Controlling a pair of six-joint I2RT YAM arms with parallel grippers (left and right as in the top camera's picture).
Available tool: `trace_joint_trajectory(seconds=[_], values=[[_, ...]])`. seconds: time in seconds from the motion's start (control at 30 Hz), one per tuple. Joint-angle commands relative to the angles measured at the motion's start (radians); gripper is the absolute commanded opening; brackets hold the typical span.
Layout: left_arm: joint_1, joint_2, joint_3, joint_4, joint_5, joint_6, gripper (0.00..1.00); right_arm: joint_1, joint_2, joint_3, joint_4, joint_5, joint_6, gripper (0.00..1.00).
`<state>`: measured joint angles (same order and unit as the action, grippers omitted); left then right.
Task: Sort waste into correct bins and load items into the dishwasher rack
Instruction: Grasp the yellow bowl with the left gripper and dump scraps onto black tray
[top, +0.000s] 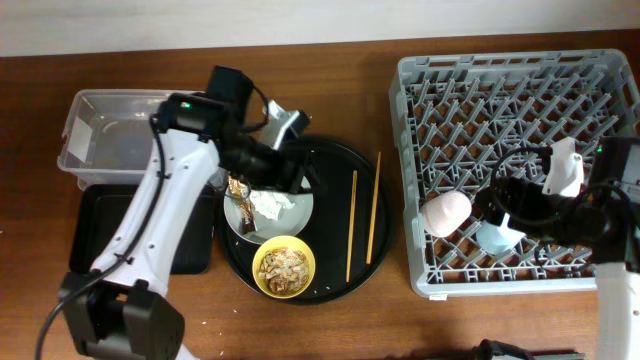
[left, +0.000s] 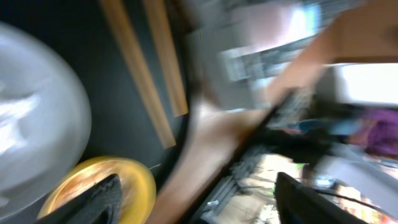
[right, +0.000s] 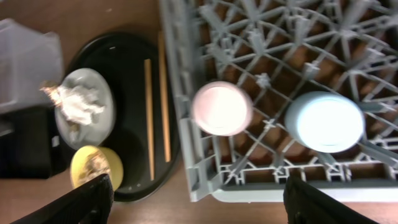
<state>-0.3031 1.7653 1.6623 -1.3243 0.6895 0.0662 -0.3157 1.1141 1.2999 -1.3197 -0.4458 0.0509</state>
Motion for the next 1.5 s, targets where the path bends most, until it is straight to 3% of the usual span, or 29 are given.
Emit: trace_joint_trajectory(seconds=[0.0,0.13,0.47,0.57,0.63,0.83,0.93,1.0,1.2,1.3,1.37,1.4,1.47], values=[[-0.122,-0.008,-0.087,0.009,-0.446,-0.222,0.7,-0.005,-0.021,0.017,-0.016,-0.067,-0.04,0.88],[-0.304,-0.008,-0.379,0.208,-0.488,-0.486,0.53,-0.005,-0.019,0.017,-0.029,-0.067,-0.04,0.89],[-0.437,0.031,-0.551,0.431,-0.625,-0.589,0.21,-0.005,-0.019,0.017,-0.031,-0.067,-0.039,0.89],[-0.437,0.061,-0.551,0.43,-0.642,-0.588,0.0,-0.005,-0.019,0.017,-0.032,-0.067,-0.039,0.88],[-0.437,0.06,-0.535,0.405,-0.645,-0.587,0.0,-0.005,-0.019,0.017,-0.032,-0.067,-0.039,0.89],[-0.388,-0.048,-0.245,0.068,-0.65,-0.539,0.0,-0.005,-0.019,0.017,-0.034,-0.067,-0.039,0.89],[-0.179,-0.19,-0.224,0.056,-0.457,-0.426,0.0,-0.005,-0.019,0.017,-0.039,-0.066,-0.039,0.89],[0.068,-0.227,-0.224,0.026,-0.239,-0.259,0.0,-0.005,-0.019,0.017,-0.041,-0.067,-0.039,0.88],[0.655,-0.185,-0.369,0.033,0.138,0.19,0.0,-0.005,-0.019,0.017,-0.047,-0.067,-0.036,0.89],[0.835,-0.086,-0.433,0.073,0.418,0.359,0.0,-0.005,-0.019,0.017,-0.047,-0.067,-0.036,0.88],[0.92,-0.014,-0.447,-0.023,0.61,0.52,0.0,-0.005,-0.019,0.017,-0.053,-0.067,-0.036,0.89],[0.946,0.01,-0.448,-0.069,0.669,0.599,0.0,-0.005,-0.019,0.017,-0.054,-0.067,-0.036,0.88],[0.972,0.031,-0.448,-0.062,0.676,0.605,0.0,-0.005,-0.019,0.017,-0.053,-0.067,-0.036,0.89]])
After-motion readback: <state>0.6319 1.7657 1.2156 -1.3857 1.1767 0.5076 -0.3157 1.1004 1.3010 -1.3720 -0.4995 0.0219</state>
